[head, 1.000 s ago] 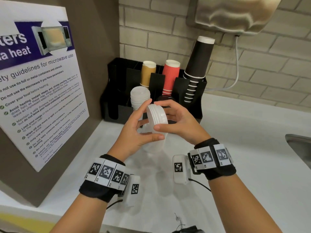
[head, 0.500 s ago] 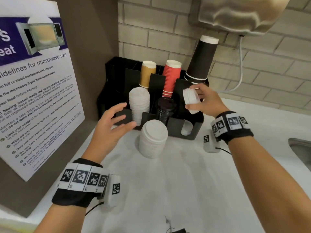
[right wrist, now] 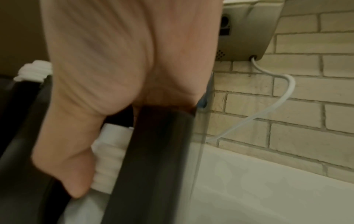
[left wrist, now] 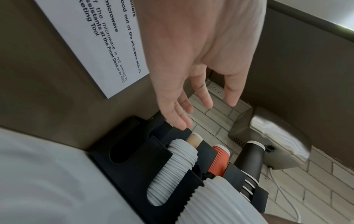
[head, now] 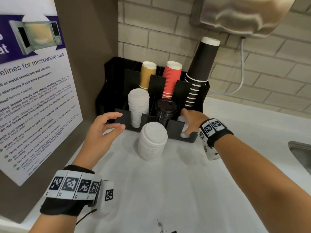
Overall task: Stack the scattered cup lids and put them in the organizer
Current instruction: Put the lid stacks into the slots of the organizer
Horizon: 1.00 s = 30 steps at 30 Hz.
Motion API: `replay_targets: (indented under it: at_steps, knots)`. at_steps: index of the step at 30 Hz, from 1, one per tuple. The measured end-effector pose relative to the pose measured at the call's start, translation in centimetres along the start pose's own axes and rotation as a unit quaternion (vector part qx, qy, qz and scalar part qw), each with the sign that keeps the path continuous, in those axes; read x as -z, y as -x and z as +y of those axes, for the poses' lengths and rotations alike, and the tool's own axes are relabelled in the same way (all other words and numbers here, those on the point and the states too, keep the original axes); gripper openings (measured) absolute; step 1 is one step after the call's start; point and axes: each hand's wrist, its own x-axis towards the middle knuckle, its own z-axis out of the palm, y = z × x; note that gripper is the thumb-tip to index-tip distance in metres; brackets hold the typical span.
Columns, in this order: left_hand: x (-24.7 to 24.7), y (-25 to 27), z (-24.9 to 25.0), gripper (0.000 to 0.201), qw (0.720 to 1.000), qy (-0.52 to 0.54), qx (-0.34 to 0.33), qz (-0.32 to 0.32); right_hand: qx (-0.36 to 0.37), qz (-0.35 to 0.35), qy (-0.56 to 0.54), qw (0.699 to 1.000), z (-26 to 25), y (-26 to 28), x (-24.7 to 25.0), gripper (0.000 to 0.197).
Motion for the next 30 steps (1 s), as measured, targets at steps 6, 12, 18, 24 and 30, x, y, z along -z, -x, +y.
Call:
replay_targets:
  at_steps: [6, 12, 18, 24, 30]
  knots:
    - [0.2, 0.4, 0.2, 0.030, 1.000, 0.005, 0.004, -0.004, -0.020, -0.016, 0.040, 0.999, -0.8, -0.2, -1.2, 0.073]
    - [0.5, 0.8, 0.0, 0.029, 1.000, 0.002, 0.009, -0.003, -0.040, 0.002, 0.100, 0.994, -1.0, -0.3, -2.0, 0.069]
    - [0.6, 0.9, 0.2, 0.029, 1.000, 0.000, 0.002, -0.005, -0.043, -0.080, 0.105, 0.990, -1.2, 0.2, -0.5, 0.059]
    - [0.6, 0.9, 0.2, 0.029, 1.000, 0.008, 0.003, -0.004, 0.037, 0.240, -0.191, 0.951, -3.1, 2.7, 2.0, 0.040]
    - [-0.2, 0.7, -0.3, 0.027, 0.999, 0.027, 0.011, -0.013, 0.127, 0.039, -0.202, 0.970, -10.0, 4.6, -0.2, 0.081]
